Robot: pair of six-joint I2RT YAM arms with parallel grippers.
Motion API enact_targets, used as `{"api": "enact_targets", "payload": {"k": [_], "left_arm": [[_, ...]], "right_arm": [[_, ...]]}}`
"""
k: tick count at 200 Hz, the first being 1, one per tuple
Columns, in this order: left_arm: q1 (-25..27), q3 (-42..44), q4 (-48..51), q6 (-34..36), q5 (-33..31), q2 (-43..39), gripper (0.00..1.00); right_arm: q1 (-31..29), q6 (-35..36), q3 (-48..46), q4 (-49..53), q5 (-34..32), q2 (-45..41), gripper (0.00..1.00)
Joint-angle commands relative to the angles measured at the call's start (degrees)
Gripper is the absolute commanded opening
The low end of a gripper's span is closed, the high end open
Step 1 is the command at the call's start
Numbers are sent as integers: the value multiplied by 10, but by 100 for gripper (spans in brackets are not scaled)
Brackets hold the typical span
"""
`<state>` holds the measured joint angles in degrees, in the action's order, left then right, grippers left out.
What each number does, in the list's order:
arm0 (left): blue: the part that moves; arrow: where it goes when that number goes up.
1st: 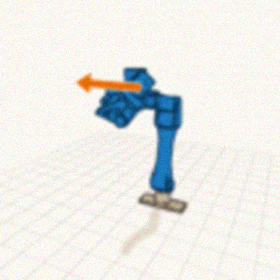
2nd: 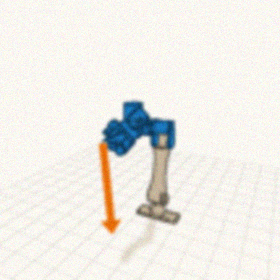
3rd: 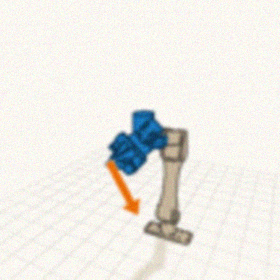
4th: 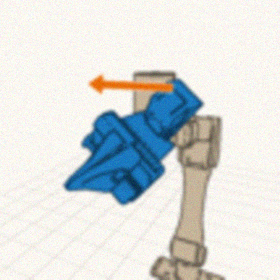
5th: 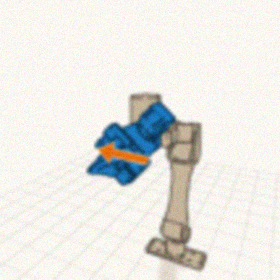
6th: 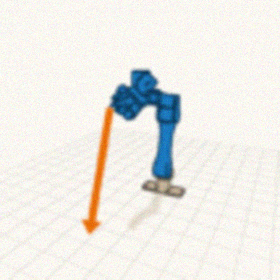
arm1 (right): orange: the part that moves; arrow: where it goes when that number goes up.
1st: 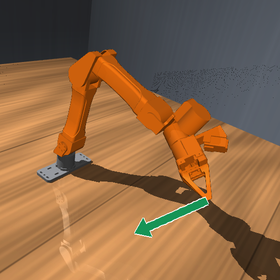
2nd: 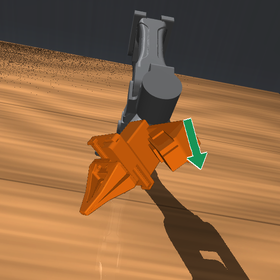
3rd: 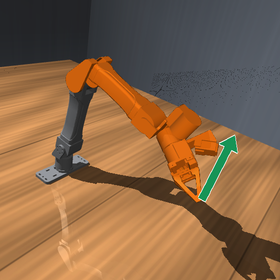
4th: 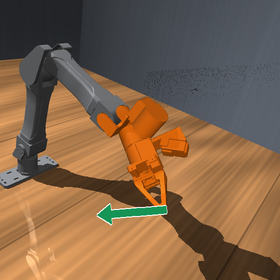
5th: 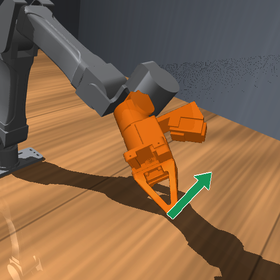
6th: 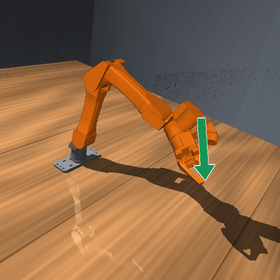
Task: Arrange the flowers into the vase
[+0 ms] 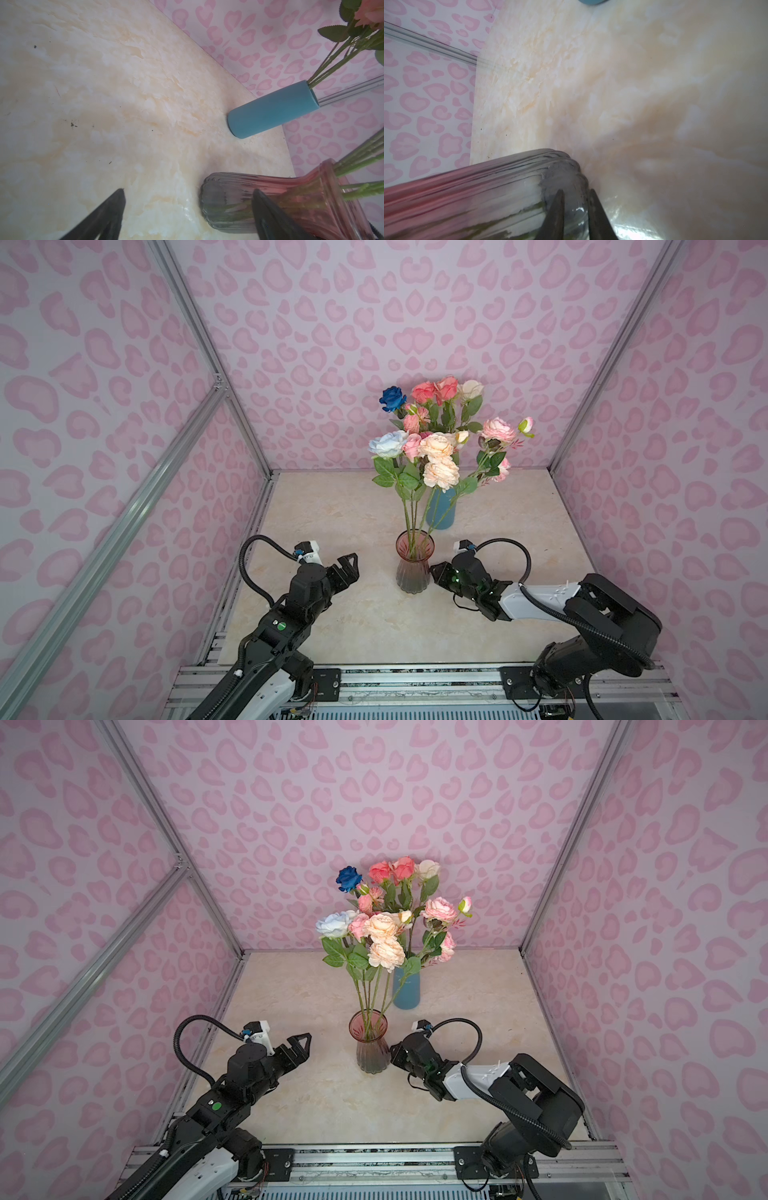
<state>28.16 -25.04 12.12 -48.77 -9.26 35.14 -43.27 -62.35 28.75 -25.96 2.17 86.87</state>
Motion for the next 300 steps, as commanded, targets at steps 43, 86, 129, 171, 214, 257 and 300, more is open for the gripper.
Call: {"api": "enact_targets", "payload": {"k": [43,86,129,171,214,257,300], "left_arm": [[0,-25,4,32,-18,0,96],[0,-103,61,105,-64,-2,96],[0,-162,36,152,-81,47,97],[0,-201,40,114,-14,112,97],[0,-146,-61,183,-106,148,97],[-5,49,-489,448,-165,143,97],[-89,81,-611,515,-161,254,97]], "right_arm": [[10,14,13,28,-1,-20,21],[98,85,4,187,-43,-155,24],[168,191,17,255,-173,-328,37],[168,300,52,256,-314,-404,53],[168,357,44,228,-402,-363,98],[171,522,45,121,-429,-310,98],[235,729,-57,-64,-190,-316,98]]}}
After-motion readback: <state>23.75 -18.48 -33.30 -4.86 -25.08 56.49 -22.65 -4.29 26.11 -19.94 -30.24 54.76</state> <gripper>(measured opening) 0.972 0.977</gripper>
